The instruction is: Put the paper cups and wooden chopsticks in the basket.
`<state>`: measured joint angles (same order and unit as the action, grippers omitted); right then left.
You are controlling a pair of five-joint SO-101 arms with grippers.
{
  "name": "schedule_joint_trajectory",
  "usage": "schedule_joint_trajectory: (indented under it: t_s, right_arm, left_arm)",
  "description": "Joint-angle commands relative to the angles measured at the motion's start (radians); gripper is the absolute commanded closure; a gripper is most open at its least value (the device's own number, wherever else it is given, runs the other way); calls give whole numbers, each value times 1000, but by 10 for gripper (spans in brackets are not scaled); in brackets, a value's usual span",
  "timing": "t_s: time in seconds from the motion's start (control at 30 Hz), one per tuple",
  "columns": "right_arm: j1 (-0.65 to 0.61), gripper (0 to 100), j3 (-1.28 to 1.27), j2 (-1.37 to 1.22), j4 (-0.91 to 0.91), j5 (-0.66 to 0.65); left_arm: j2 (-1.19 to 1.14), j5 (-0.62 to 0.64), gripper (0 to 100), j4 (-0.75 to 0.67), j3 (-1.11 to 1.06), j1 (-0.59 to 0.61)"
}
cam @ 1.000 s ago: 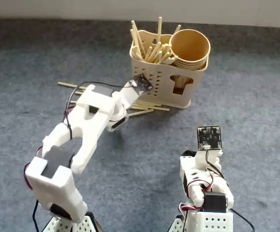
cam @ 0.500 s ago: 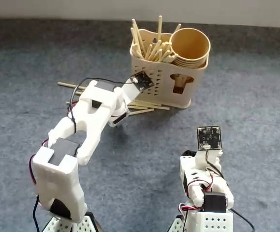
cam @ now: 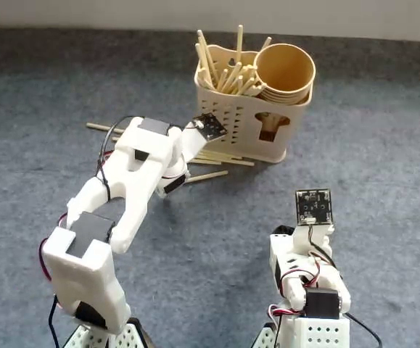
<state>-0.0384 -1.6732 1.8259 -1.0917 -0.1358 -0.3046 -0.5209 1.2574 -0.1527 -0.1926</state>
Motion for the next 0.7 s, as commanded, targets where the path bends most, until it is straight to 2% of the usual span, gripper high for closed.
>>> schedule_joint_trajectory:
  t_s: [0.0,0.1,0.23,0.33,0.47,0.67]
  right_arm:
    - [10,994,-96,12,19,-12]
    - [10,994,-96,12,19,-12]
    - [10,994,-96,12,19,-12]
    - [10,994,-96,12,19,-12]
    - [10,994,-96,12,19,-12]
    - [10,994,-96,12,19,-12]
  left_arm:
    - [90,0,954,54,25,47]
    - [96,-3,949,51,36,102]
    - [90,-5,857,-8,24,136]
    - [62,-6,867,-14,31,137]
    - [12,-68,867,-15,27,114]
    - [-101,-74,877,-25,65,116]
